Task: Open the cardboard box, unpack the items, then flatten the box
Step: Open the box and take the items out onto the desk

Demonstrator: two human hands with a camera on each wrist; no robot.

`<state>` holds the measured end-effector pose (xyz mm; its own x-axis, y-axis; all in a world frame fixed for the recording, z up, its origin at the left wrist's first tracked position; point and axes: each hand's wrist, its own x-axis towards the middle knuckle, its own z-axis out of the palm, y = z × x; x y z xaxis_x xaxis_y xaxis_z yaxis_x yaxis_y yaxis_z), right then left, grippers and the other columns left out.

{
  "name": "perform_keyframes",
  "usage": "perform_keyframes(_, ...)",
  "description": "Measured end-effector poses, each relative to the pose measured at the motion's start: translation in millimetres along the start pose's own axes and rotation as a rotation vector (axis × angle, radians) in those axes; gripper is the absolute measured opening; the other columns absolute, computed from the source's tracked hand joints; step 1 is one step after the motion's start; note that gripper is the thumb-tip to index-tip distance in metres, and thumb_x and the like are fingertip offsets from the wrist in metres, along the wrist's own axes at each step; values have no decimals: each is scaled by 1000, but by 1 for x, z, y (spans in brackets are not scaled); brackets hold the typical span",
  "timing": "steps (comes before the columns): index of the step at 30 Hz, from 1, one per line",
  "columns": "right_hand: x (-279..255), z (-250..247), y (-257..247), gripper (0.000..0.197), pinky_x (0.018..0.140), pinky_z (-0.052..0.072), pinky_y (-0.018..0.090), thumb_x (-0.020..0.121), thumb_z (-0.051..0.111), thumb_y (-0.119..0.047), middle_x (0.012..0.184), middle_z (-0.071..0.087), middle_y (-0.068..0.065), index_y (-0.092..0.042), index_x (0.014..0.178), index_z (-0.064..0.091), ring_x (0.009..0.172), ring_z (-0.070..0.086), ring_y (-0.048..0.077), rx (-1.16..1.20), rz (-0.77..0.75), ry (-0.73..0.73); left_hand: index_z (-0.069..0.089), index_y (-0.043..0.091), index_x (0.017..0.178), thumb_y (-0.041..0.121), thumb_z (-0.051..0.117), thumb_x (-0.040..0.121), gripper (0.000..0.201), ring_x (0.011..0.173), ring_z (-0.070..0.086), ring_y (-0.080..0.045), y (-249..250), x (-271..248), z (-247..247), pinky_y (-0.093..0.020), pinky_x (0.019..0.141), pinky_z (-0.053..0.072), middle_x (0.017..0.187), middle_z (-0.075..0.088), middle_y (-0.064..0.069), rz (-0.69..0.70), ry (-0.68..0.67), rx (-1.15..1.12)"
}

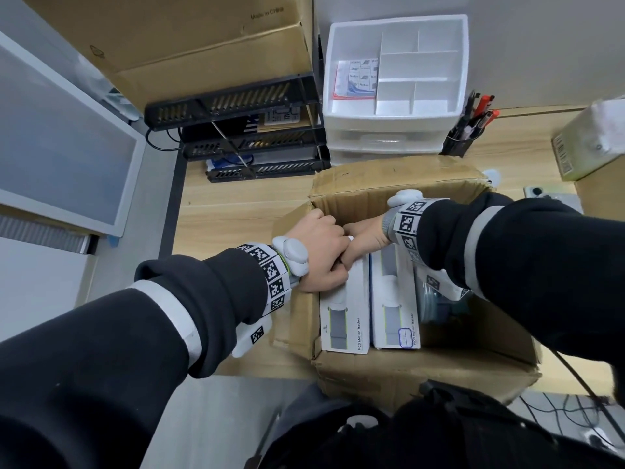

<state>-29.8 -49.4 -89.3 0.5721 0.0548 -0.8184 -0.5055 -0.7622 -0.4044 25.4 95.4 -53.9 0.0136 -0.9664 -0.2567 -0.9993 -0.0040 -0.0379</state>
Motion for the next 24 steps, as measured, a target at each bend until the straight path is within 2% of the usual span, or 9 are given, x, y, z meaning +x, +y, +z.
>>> perform_keyframes(4, -19, -1, -9, 92, 111, 39, 41, 48, 72, -56, 128, 60, 0, -20, 130, 55, 124, 53, 20, 64, -35, -33, 58, 23, 67, 46, 49, 75, 26, 66, 47, -22, 0, -3, -1, -36, 71, 35, 63, 54, 5, 4, 27, -45)
perform_keyframes(6, -26, -2, -7, 87, 113, 35, 34, 64, 78, -45, 135, 55, 1, -14, 138, 47, 130, 48, 20, 98, -20, -44, 55, 22, 67, 46, 50, 75, 26, 66, 46, -23, 0, -5, -2, -36, 68, 35, 64, 53, 4, 19, 60, -77)
perform_keyframes(8, -34, -3, -6, 76, 107, 35, 29, 78, 78, -35, 135, 51, 1, -13, 140, 41, 130, 45, 19, 124, -13, -42, 50, 21, 68, 44, 52, 74, 25, 65, 42, -22, 0, -8, -4, -36, 66, 35, 66, 53, 3, 34, 97, -133)
perform_keyframes(9, -38, -3, -6, 77, 107, 36, 31, 76, 79, -38, 135, 51, -1, -16, 139, 40, 129, 45, 18, 116, -20, -28, 45, 21, 70, 44, 52, 74, 24, 65, 39, -21, 1, -10, -6, -36, 65, 36, 67, 53, 3, 43, 113, -158)
perform_keyframes(13, -48, -3, -9, 101, 108, 41, 43, 44, 81, -58, 126, 53, -3, -25, 128, 38, 123, 50, 19, 121, -45, 45, 33, 24, 78, 45, 44, 75, 24, 65, 30, -18, 2, -16, -17, -34, 62, 36, 70, 54, 1, 51, 140, -221)
perform_keyframes(17, -70, -9, -7, 99, 107, 41, 43, 46, 81, -56, 127, 53, -3, -27, 129, 38, 121, 49, 19, 184, -64, 88, 36, 21, 79, 43, 46, 76, 24, 65, 29, -18, 2, -19, -36, -32, 60, 31, 69, 44, 3, 68, 212, -261)
perform_keyframes(20, -79, -15, 0, 92, 107, 42, 42, 46, 84, -54, 127, 58, -4, -29, 125, 43, 121, 54, 17, 242, -86, 147, 50, 9, 85, 34, 61, 76, 29, 68, 36, -20, 4, -19, -45, -34, 60, 30, 75, 46, 1, 30, 350, -314)
perform_keyframes(22, -91, -22, 6, 86, 93, 54, 41, 49, 88, -43, 121, 64, 1, -25, 122, 48, 110, 66, 21, 336, -113, 182, 53, 6, 93, 29, 71, 72, 36, 75, 33, -16, 2, -18, -53, -29, 63, 21, 82, 49, -4, -17, 441, -332)
perform_keyframes(24, -112, -33, 10, 65, 73, 58, 34, 60, 85, -28, 109, 65, 4, -21, 115, 49, 94, 69, 21, 453, -141, 177, 50, 7, 100, 33, 71, 73, 43, 81, 32, -14, -1, -18, -66, -29, 67, 26, 90, 45, -2, -75, 481, -365)
